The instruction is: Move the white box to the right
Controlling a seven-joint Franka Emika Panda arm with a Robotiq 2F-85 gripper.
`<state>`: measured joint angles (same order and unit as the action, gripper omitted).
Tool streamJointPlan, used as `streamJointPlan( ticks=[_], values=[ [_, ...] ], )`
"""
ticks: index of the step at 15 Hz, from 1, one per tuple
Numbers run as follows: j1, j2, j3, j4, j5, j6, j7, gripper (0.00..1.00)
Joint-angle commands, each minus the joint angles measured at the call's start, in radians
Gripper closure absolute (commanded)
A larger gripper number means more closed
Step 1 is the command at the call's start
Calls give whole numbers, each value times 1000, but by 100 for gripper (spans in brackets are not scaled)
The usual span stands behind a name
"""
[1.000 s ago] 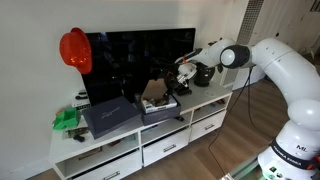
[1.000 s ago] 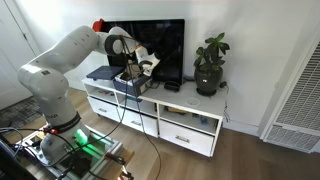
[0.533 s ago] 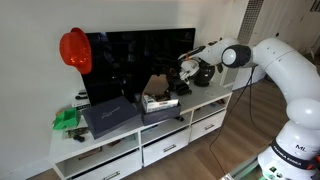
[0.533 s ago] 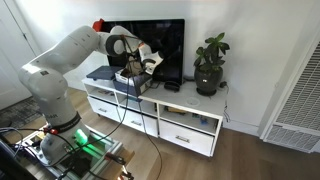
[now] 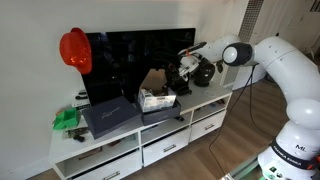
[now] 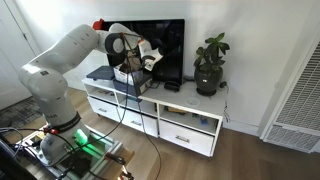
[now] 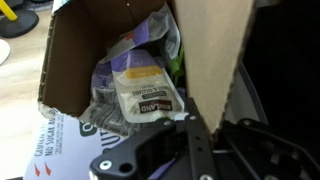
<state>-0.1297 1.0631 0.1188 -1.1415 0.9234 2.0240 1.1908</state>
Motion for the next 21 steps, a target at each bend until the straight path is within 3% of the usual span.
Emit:
streamJointPlan(
  ticks=[1,9,21],
  values=[
    [-13,-92,7,-38,38,-98,38,99],
    [-25,-243,-45,-182,26,-168,-5,99],
    [-40,-565,-233,-604,7,-118,-235,99]
  ],
)
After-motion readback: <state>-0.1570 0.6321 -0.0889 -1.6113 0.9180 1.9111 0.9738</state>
